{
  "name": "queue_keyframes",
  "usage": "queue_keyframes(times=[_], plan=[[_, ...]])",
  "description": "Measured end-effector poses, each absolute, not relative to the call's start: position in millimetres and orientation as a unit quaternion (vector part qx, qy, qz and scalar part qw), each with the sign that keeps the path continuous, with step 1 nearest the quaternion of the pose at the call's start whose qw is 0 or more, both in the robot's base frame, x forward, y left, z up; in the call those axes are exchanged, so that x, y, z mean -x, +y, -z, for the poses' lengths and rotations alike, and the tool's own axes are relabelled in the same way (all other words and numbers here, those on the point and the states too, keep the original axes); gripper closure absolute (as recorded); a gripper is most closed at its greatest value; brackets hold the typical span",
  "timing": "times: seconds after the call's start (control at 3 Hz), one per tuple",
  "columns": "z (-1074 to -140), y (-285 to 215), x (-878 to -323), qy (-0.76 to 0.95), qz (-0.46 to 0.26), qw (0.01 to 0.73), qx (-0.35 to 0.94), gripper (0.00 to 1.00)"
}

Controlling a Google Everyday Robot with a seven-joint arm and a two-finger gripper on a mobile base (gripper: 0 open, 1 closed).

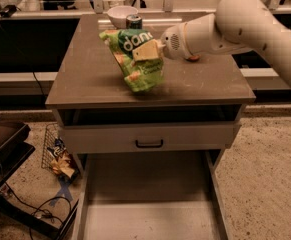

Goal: Pick green rice chip bag from middle drawer and place on counter

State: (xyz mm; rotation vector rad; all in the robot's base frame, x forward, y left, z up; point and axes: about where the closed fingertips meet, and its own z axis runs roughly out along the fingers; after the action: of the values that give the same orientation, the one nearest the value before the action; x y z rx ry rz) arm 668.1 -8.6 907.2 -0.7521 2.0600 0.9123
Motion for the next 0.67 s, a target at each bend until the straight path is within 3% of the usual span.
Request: queue_keyframes(times=[0.33, 0.67], plan=[[-909.1, 17.0, -703.8, 0.797, -0.349, 0.401, 0.289, 1.00], [-911.0, 53.1, -707.8, 0.768, -0.388, 0.397, 0.320, 1.00]])
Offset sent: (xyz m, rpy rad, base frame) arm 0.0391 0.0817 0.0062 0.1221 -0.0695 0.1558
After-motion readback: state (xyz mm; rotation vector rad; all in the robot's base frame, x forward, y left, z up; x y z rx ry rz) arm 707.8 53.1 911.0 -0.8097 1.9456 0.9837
